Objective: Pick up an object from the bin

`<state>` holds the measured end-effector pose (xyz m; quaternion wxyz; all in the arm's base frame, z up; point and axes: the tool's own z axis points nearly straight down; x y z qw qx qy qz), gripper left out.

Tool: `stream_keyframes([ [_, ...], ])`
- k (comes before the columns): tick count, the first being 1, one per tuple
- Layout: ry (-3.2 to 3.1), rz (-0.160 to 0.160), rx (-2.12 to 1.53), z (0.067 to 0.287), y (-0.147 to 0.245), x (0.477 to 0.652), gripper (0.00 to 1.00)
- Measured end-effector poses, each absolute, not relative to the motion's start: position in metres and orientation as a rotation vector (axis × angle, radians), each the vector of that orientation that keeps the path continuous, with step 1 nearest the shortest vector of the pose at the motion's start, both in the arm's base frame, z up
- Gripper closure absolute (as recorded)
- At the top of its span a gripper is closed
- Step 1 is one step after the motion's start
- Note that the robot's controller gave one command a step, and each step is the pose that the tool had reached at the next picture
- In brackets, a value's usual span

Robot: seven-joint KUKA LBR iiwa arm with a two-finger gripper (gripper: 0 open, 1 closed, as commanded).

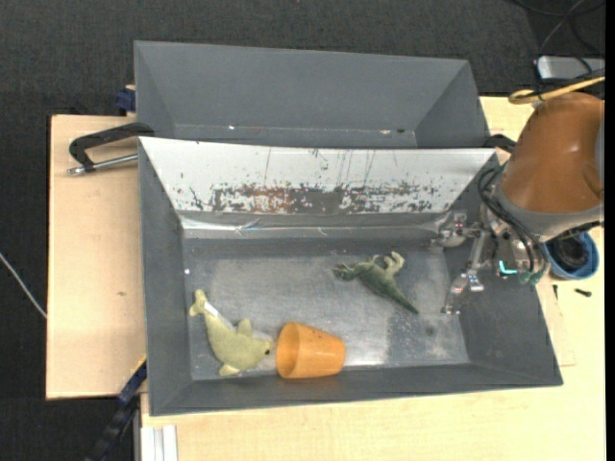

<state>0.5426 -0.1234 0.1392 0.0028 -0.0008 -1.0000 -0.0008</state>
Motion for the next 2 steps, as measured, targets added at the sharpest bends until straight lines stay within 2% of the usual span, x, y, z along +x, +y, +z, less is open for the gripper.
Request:
stream_keyframes([
  [1, -3.154, 0.006, 0.125, 0.207, -0.135, 0.592, 0.0],
  [2, -3.145, -0.002, 0.047, 0.069, -0.071, 0.588, 0.0],
])
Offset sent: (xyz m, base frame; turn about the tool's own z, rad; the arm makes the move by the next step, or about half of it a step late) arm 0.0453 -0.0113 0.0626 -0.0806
